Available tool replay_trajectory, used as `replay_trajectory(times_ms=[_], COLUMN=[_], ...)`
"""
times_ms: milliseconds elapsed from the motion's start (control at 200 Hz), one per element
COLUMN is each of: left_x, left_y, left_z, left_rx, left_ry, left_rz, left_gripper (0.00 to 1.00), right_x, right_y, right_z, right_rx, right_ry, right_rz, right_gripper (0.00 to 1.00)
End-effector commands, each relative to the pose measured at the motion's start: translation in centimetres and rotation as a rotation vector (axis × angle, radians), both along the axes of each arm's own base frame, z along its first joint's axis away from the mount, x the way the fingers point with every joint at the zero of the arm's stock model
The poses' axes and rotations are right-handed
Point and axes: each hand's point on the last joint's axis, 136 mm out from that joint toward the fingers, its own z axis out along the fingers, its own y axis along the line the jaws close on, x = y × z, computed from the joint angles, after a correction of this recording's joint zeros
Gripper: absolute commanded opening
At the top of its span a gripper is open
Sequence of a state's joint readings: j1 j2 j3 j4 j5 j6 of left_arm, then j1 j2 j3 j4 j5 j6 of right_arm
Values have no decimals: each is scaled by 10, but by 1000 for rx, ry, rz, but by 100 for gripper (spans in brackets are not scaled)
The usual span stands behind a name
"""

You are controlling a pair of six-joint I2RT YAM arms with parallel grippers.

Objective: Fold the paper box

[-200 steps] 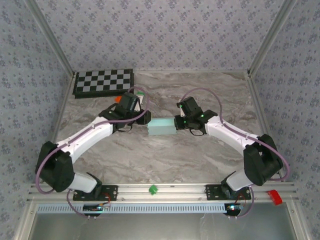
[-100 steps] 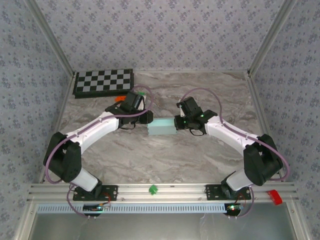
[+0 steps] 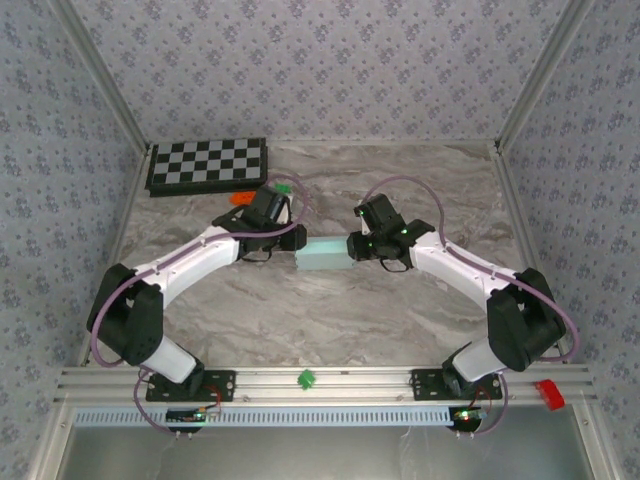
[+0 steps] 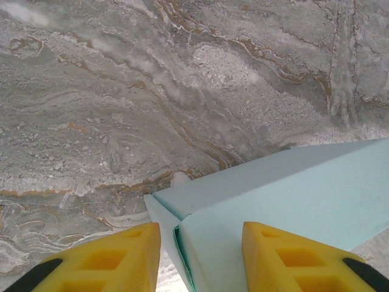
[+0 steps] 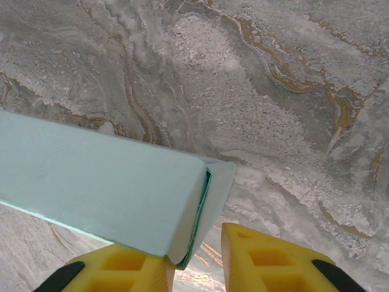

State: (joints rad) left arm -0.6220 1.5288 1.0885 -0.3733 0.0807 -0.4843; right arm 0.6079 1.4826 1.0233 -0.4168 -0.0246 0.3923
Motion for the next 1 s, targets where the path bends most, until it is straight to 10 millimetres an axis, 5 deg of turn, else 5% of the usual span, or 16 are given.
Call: replay_trajectory(times_ms=[0, 210, 995], left_x=[-11, -10, -6], left_y=[6, 5, 8], left_z=[-27, -31, -41], left_rx=[59, 64, 114], left_ry=[69, 77, 75], left_rz=[5, 15, 72], left_gripper=[40, 40, 40], right_x=[-23, -24, -27], right_y=[-5, -3, 9], right_z=[-19, -13, 12], right_rx=[-54, -35, 45], right_ry=[87, 60, -13], right_rz=[40, 49, 128], right_gripper=[32, 43, 55])
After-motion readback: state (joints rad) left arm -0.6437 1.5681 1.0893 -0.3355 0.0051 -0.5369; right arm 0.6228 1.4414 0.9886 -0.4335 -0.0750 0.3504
